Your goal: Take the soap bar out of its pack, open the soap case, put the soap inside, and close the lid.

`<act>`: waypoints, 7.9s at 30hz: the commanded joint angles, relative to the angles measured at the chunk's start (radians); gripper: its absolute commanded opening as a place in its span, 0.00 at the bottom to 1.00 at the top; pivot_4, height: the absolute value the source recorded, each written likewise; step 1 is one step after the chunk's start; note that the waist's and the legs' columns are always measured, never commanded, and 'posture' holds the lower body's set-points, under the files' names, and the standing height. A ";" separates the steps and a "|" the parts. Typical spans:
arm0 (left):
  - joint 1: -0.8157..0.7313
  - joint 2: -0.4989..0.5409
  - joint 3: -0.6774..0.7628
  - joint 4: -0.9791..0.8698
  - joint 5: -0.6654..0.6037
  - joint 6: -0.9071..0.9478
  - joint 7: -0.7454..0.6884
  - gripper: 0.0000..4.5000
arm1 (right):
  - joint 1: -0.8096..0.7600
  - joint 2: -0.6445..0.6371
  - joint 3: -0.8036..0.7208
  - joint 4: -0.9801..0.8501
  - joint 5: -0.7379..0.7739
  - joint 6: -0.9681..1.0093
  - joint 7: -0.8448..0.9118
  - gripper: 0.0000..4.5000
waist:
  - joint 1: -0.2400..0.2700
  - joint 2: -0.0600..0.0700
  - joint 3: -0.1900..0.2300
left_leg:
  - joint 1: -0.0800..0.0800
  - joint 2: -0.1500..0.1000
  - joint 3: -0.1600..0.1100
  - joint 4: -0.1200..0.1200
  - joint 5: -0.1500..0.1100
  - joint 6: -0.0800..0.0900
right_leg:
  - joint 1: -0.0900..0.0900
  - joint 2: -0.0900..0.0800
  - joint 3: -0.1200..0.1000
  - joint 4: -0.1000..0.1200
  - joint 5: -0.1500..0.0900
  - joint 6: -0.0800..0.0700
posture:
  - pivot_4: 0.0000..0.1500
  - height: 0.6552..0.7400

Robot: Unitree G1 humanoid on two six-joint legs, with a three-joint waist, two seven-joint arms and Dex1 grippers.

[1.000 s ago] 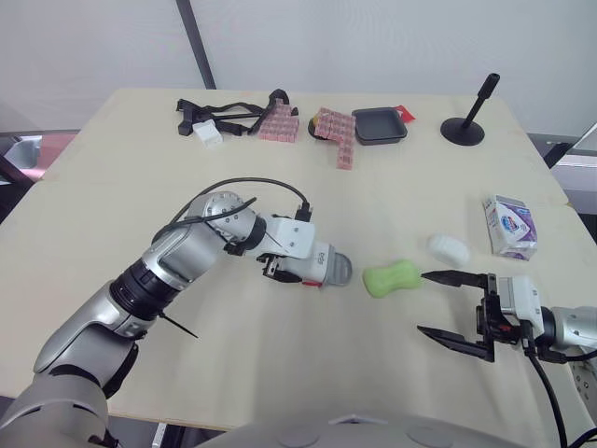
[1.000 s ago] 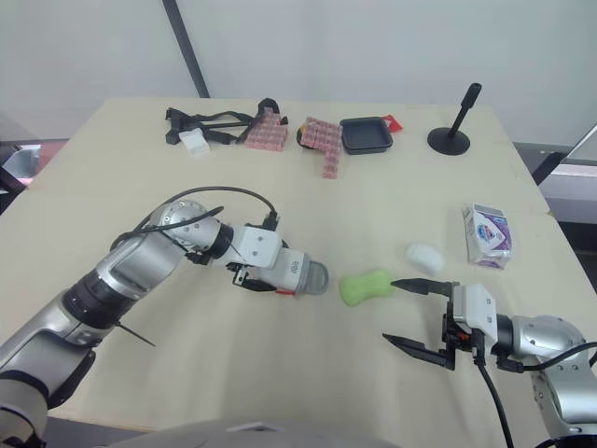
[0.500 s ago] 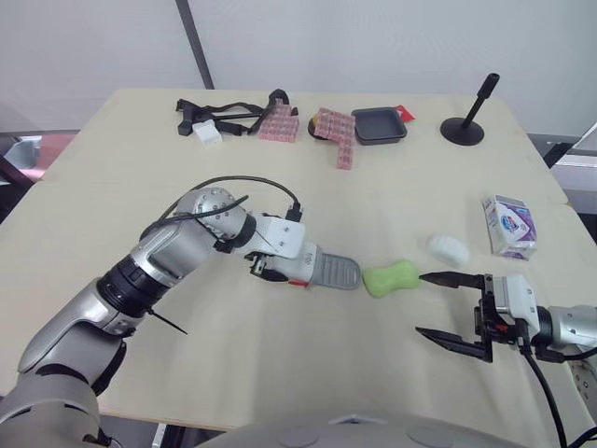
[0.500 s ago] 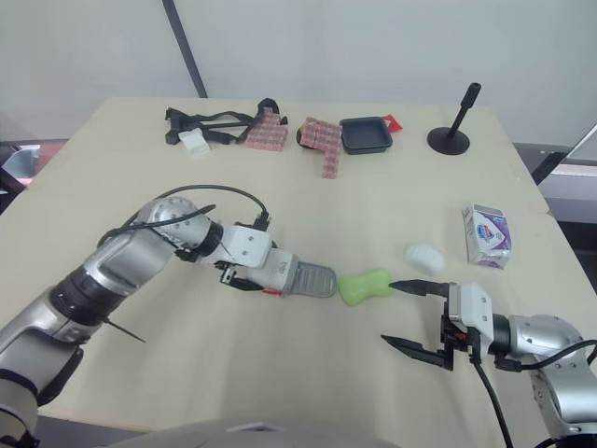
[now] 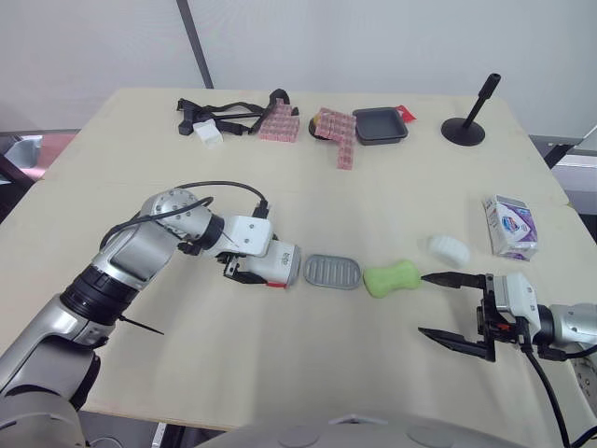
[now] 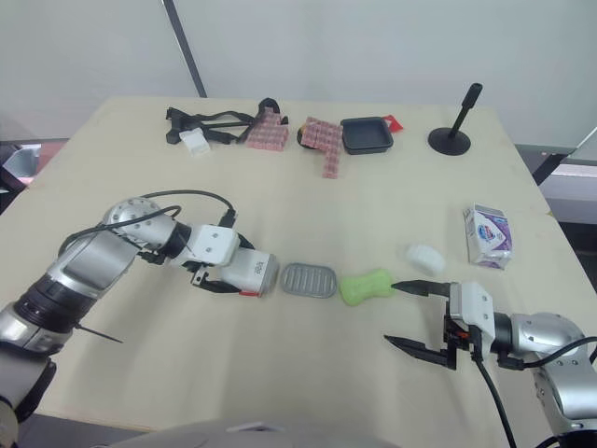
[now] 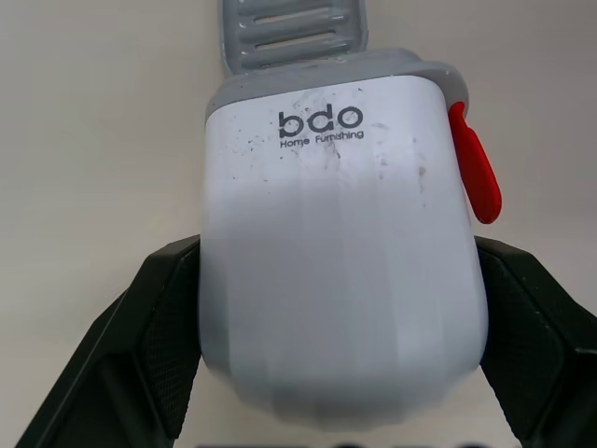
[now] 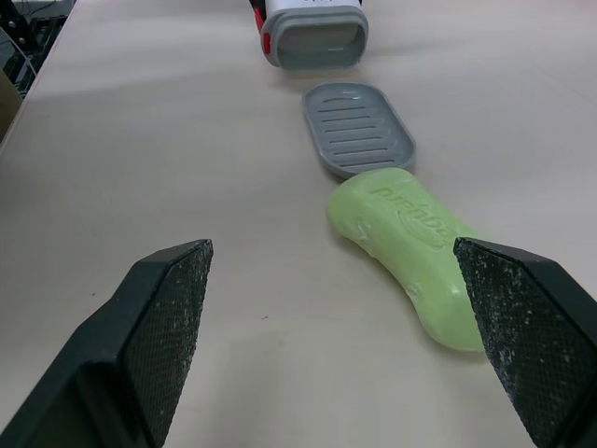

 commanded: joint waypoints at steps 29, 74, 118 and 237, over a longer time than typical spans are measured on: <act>0.020 -0.048 0.017 0.160 0.002 -0.212 0.024 0.77 | -0.017 -0.024 -0.018 0.078 -0.026 -0.080 0.033 0.99 | -0.002 0.000 0.000 | 0.001 0.000 0.000 0.000 0.000 0.000 | 0.000 0.000 0.000 0.000 0.000 0.000 | 1.00 1.00; 0.674 -0.057 0.552 -0.085 -0.477 -0.286 0.012 1.00 | -0.489 -0.339 0.242 -0.178 -0.203 0.420 -0.035 1.00 | -0.006 -0.002 0.002 | 0.002 0.001 0.001 -0.003 0.000 0.000 | 0.000 0.000 0.000 -0.004 0.000 0.000 | 1.00 1.00; 0.831 -0.098 0.454 -0.244 -0.401 -0.329 0.177 1.00 | -0.790 -0.122 0.639 0.011 -0.480 0.400 0.099 1.00 | -0.018 -0.003 0.003 | 0.006 0.001 0.003 -0.004 -0.001 -0.001 | 0.000 0.002 0.003 -0.002 0.002 0.004 | 1.00 1.00; 0.646 -0.106 0.412 -0.152 -0.379 -0.267 0.216 1.00 | -0.824 0.046 0.586 -0.319 -0.188 0.934 -0.324 0.99 | 0.004 -0.003 0.003 | 0.010 0.002 0.004 -0.018 0.008 -0.021 | 0.001 0.005 0.005 -0.004 0.003 0.006 | 1.00 1.00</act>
